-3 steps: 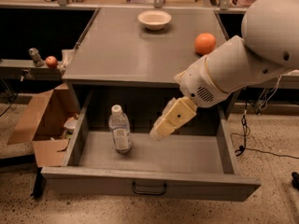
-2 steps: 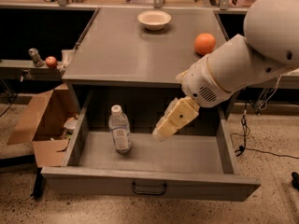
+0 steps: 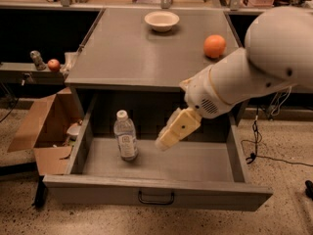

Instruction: Pick blue plastic bottle from top drawer and place on counter

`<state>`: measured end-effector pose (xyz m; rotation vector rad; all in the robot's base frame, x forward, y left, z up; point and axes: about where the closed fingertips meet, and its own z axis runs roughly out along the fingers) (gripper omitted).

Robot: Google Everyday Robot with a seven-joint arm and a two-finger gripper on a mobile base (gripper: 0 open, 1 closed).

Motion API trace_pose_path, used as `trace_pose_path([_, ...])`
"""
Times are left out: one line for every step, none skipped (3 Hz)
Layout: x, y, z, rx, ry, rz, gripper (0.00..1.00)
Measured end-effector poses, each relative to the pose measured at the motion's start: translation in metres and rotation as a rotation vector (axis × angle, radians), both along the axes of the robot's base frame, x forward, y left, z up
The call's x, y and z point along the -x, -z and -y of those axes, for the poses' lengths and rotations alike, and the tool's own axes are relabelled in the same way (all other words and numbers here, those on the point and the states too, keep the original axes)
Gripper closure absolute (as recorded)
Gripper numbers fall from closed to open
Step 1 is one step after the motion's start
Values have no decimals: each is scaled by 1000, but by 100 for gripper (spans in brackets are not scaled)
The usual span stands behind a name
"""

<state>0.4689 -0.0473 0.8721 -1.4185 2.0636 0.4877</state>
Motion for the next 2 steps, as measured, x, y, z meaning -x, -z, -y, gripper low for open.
trace_pose_path([-12,57,-19,-21,-21,47,0])
trace_pose_path([-24,100,-33,-65,-8,95,0])
